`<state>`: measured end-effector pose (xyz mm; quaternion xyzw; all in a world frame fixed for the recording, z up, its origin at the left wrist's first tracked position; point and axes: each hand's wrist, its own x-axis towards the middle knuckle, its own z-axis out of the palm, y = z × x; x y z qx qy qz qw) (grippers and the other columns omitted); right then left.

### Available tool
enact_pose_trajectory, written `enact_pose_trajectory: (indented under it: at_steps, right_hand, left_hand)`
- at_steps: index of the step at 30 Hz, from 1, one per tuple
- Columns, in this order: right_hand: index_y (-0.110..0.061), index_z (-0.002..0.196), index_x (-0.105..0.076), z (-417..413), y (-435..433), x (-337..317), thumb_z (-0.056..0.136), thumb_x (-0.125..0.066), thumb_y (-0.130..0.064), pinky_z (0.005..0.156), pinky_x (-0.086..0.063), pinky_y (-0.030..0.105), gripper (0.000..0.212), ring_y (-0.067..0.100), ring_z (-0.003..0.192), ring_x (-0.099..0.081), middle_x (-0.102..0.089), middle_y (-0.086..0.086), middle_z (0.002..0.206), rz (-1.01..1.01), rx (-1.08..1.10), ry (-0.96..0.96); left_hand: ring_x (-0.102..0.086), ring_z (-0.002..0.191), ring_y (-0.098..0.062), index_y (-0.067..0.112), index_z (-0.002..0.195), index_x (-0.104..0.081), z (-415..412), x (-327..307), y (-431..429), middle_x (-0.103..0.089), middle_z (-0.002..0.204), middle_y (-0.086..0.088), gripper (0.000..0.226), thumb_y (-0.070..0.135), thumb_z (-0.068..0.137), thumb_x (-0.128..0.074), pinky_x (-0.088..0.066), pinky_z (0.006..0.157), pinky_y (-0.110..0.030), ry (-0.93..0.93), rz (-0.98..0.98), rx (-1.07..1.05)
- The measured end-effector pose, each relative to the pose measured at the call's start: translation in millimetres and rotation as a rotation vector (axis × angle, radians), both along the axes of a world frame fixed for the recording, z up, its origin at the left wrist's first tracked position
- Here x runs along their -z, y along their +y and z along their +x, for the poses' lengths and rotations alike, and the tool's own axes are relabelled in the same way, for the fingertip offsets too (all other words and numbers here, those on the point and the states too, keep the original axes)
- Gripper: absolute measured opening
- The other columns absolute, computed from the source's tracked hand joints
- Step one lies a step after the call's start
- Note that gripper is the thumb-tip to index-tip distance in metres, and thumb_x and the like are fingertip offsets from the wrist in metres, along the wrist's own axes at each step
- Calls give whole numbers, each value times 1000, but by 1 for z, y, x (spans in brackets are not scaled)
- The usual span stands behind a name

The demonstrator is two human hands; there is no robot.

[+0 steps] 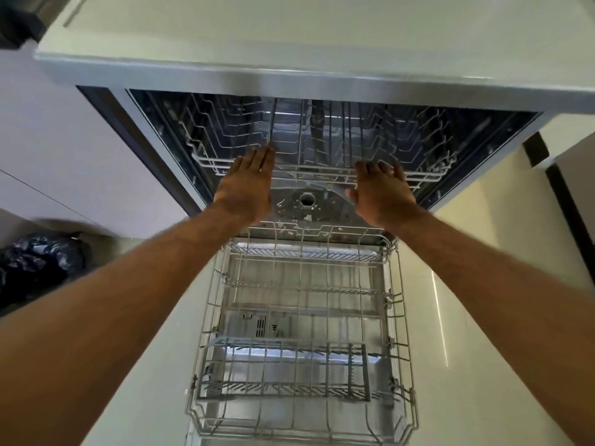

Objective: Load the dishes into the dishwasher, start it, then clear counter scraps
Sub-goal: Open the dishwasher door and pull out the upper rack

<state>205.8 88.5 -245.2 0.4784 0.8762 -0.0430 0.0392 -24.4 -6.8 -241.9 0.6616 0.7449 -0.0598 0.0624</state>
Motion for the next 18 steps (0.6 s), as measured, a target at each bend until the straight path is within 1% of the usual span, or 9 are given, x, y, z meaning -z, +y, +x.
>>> enact_pose_trajectory:
  at_steps: [2,4,5,7,9,12,15,17,18]
  right_hand:
    - [-9,141,-40,2,7,8,100,-50,-39,117,-24,50,52,35,134,-42,-50,16,140,-10,-22,23]
    - [-12,127,-52,4,17,8,101,-47,-40,107,-39,46,39,35,117,-56,-62,15,123,-20,-42,89]
    - [-13,121,-56,4,21,6,102,-44,-42,100,-46,45,37,34,108,-61,-66,14,114,-62,-29,128]
    - [-15,112,-61,7,27,2,102,-35,-49,90,-53,45,44,31,97,-63,-69,11,101,-154,-24,142]
    - [-16,108,-61,14,24,4,103,-30,-51,89,-53,42,46,23,84,-60,-64,4,87,-208,-51,111]
    - [-17,117,-58,27,7,12,105,-32,-46,84,-51,35,41,12,66,-52,-53,-5,72,-256,-69,123]
    - [-20,121,-56,33,-14,12,105,-31,-44,88,-52,40,38,12,67,-51,-38,-15,66,-244,-83,86]
    - [-22,120,-55,37,-28,12,106,-30,-44,93,-50,44,37,15,71,-53,-40,-15,64,-253,-76,66]
    - [-22,119,-56,39,-35,14,106,-30,-44,96,-49,44,36,17,71,-56,-44,-14,65,-262,-68,79]
  left_hand:
    - [-3,153,-28,7,157,3,-5,5,3,-2,166,-13,86,25,96,-55,-5,125,-41,8,-38,-1]
    - [-18,149,-31,6,156,-9,-6,6,4,-19,162,-15,87,23,90,-63,-13,124,-42,19,-4,22]
    - [-24,146,-32,5,155,-15,-5,5,6,-27,158,-16,86,23,87,-66,-18,123,-42,20,13,23]
    - [-33,138,-32,7,151,-27,-3,3,9,-37,150,-16,80,24,85,-69,-30,116,-42,-9,17,-1]
    - [-35,135,-32,10,147,-35,-1,1,8,-40,146,-15,73,28,84,-69,-38,110,-44,-36,-19,-17]
    - [-44,129,-30,16,138,-43,2,5,-6,-45,141,-12,59,30,85,-66,-43,104,-45,-37,-91,6]
    - [-51,124,-27,21,131,-47,8,9,-27,-55,134,-6,48,28,86,-62,-36,107,-44,-73,-94,-12]
    - [-48,127,-27,23,131,-47,14,11,-40,-54,135,-5,46,28,88,-60,-32,110,-45,-90,-96,-30]
    - [-46,129,-27,23,131,-46,17,12,-46,-53,136,-5,45,28,88,-60,-32,111,-45,-97,-103,-43]
